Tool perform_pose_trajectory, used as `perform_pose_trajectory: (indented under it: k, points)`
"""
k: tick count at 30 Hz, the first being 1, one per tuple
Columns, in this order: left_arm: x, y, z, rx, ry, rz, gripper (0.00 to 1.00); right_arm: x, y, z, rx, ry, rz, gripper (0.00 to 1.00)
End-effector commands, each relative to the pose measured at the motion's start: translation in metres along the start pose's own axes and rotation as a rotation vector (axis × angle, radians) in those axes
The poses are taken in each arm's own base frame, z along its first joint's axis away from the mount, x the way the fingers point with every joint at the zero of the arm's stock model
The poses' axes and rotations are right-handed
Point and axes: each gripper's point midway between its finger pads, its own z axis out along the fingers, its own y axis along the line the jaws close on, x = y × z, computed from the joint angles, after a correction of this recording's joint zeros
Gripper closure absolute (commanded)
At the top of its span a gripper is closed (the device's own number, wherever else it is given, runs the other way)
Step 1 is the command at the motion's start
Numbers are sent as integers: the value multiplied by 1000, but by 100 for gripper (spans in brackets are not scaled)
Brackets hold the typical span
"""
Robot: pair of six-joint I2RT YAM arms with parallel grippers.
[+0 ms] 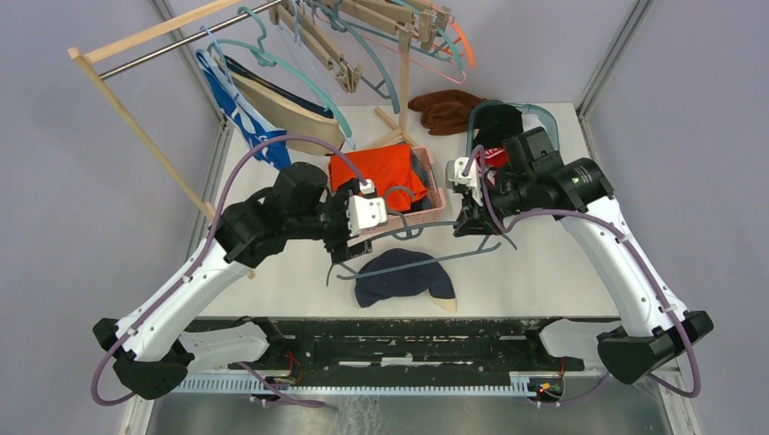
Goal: Remove the underwear clipped to the hanger
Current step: Place the hanger on the clothesline.
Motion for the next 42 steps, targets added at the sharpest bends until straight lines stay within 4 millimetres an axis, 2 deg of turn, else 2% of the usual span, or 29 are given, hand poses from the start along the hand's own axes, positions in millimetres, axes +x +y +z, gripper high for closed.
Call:
perform_pose_trajectory:
  k: [1, 4, 6, 9, 12, 18, 22, 24, 26, 27, 30, 31, 33, 38, 42]
  points:
    - [6, -15, -8, 43, 17, -64, 13, -35, 14, -2, -65, -150, -131, 99]
    - [7, -31, -12, 107, -3, -79, 17, -39, 16, -1, -64, -174, -149, 99]
    - [7, -40, -15, 148, -11, -97, 25, -41, 16, 0, -59, -188, -157, 99]
    - [12, -39, -19, 147, -6, -137, 42, -42, 13, 1, -42, -197, -163, 99]
    - [14, -38, -22, 147, -17, -171, 51, -39, 8, 3, -17, -193, -161, 99]
    - [23, -34, -26, 141, -19, -251, 71, -46, 1, 7, 10, -242, -133, 99]
    - [27, -33, -35, 109, -35, -270, 93, -44, -3, 12, 13, -244, -98, 99]
    - [28, -30, -43, 74, -50, -283, 97, -43, -6, 15, 19, -243, -72, 98]
    - [29, -26, -52, 30, -60, -299, 97, -42, -10, 18, 21, -237, -45, 89]
    - [32, -24, -57, 7, -57, -308, 97, -42, -12, 19, 23, -233, -30, 78]
    - [52, -21, -67, -72, 24, -343, 97, -44, -19, 20, 41, -223, -3, 59]
    - [70, -19, -73, -123, 105, -360, 97, -45, -21, 19, 48, -220, 5, 48]
    - [93, -17, -83, -200, 206, -381, 97, -47, -22, 18, 53, -215, 11, 41]
    - [143, -17, -123, -396, 417, -410, 97, -46, -26, 17, 71, -199, 16, 37]
    - [191, 0, -157, -648, 624, -483, 97, -44, -30, 20, 76, -189, 33, 36]
